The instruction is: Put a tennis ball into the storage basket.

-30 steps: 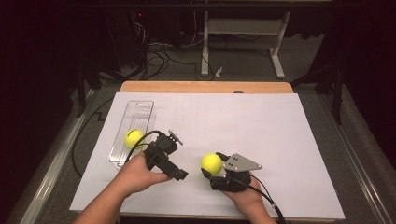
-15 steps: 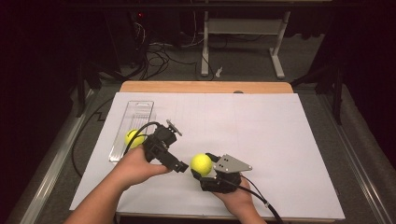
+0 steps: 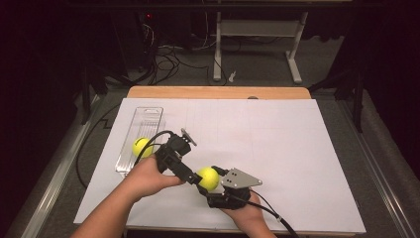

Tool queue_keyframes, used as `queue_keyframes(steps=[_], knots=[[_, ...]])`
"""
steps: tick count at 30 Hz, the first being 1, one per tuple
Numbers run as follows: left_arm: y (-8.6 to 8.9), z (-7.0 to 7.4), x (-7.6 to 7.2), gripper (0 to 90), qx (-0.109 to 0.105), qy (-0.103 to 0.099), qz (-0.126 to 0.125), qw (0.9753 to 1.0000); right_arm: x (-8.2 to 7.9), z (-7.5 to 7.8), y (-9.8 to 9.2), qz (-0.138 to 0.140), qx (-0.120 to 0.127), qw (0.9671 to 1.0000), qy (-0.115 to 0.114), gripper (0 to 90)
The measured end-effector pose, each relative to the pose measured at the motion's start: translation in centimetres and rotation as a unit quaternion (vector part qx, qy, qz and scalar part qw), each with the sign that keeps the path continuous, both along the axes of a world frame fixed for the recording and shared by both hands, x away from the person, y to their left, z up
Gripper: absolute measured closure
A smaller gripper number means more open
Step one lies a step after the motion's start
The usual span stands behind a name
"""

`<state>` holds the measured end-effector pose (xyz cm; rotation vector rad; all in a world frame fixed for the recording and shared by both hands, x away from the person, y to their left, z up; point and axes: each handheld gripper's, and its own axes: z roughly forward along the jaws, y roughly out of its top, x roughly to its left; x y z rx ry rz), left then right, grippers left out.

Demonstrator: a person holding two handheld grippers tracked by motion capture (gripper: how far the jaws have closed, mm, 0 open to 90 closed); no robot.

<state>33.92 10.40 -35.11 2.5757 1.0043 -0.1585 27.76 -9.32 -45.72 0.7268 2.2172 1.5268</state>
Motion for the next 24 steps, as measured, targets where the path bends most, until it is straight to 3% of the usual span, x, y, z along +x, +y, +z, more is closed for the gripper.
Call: queue_keyframes(steps=[15, 24], knots=[[-1.3, -0.6, 0.1, 2.0, -0.002, 0.007, -0.01, 0.9999, -0.6, 0.1, 0.9, 0.016, 0.007, 0.9998, -0.008, 27.1], [-1.9, -1.0, 0.0, 4.2, 0.005, 0.013, -0.017, 0.9998, -0.6, 0.3, 0.9, 0.012, 0.007, 0.9998, -0.016, 27.1]])
